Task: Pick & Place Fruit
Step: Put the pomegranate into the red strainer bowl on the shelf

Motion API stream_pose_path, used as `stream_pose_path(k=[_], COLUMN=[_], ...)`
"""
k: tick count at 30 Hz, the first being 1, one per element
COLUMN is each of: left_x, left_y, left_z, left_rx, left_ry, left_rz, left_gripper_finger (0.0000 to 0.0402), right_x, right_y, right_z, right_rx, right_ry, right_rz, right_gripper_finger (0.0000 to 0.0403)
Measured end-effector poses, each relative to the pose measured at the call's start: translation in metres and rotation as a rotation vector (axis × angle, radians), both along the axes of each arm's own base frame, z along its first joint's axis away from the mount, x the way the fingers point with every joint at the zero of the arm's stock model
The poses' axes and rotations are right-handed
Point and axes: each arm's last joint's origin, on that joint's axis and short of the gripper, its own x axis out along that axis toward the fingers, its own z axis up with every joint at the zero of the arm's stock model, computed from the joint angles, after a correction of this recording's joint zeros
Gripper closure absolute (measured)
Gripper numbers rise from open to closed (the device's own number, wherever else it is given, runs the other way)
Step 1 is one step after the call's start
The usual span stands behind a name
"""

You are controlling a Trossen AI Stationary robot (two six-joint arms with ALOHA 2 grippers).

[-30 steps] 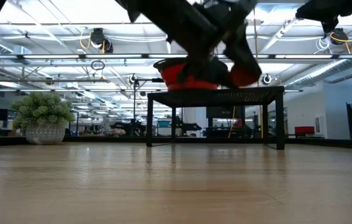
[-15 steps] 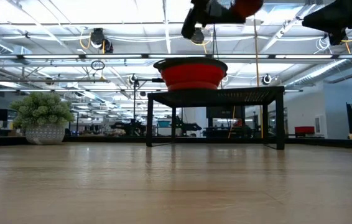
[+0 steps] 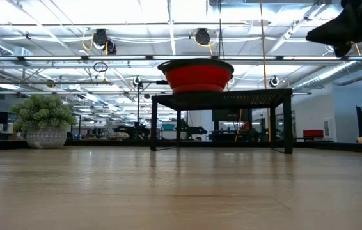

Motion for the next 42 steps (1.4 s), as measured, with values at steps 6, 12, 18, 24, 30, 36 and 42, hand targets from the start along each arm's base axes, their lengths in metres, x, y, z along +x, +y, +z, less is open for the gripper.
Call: stream_pose_path(k=[6, 12, 18, 24, 30, 36, 42], left_x=[-0.008, -0.018, -0.024, -0.028, -0.028, -0.024, -0.012], left_y=[-0.002, -0.006, -0.008, -0.010, -0.012, -0.013, -0.010], left_z=[0.018, 0.031, 0.036, 0.039, 0.039, 0.034, 0.021], left_rx=[-0.053, -0.019, 0.043, 0.099, 0.123, 0.221, 0.264], left_ry=[-0.203, -0.367, -0.447, -0.498, -0.505, -0.474, -0.302], left_rz=[-0.155, -0.324, -0.436, -0.495, -0.498, -0.445, -0.302], left_gripper_finger=[0.0192, 0.0192, 0.0192, 0.0192, 0.0192, 0.0192, 0.0192], right_x=[0.010, 0.021, 0.028, 0.031, 0.032, 0.031, 0.031], right_y=[-0.006, -0.012, -0.017, -0.019, -0.019, -0.019, -0.019], right_z=[-0.013, -0.031, -0.046, -0.053, -0.054, -0.054, -0.054], right_rx=[0.012, 0.031, 0.060, 0.066, 0.065, 0.063, 0.062], right_ry=[-0.027, -0.063, -0.088, -0.096, -0.093, -0.094, -0.094], right_rz=[-0.002, -0.003, -0.003, -0.004, -0.004, -0.007, -0.007], right_gripper_finger=[0.0349, 0.0349, 0.0349, 0.0349, 0.0349, 0.0349, 0.0349])
